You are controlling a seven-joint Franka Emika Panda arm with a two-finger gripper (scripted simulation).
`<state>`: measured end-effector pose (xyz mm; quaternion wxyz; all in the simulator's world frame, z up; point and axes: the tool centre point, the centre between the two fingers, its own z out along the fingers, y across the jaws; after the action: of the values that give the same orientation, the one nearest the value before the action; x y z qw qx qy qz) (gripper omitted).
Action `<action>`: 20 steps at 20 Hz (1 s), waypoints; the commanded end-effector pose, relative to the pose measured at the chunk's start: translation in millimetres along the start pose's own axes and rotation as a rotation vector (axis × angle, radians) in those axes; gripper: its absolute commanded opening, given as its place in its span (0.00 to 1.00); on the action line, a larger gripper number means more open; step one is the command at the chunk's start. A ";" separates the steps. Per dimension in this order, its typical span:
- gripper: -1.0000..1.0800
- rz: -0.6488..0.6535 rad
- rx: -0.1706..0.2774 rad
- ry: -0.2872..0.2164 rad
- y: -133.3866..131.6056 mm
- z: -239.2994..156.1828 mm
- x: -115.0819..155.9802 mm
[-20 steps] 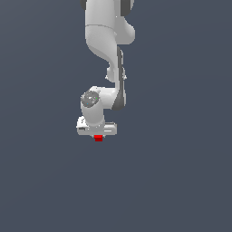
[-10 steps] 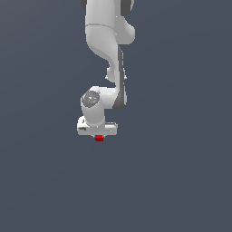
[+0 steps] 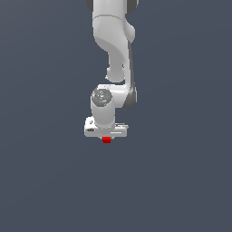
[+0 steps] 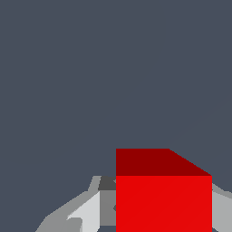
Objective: Pick up the red cube and move it to a goal position.
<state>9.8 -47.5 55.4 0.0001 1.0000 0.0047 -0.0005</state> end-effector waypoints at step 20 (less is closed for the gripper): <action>0.00 -0.001 0.000 0.001 -118.8 -85.2 81.6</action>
<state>87.6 69.4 138.0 0.0000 1.0000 0.0057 0.0000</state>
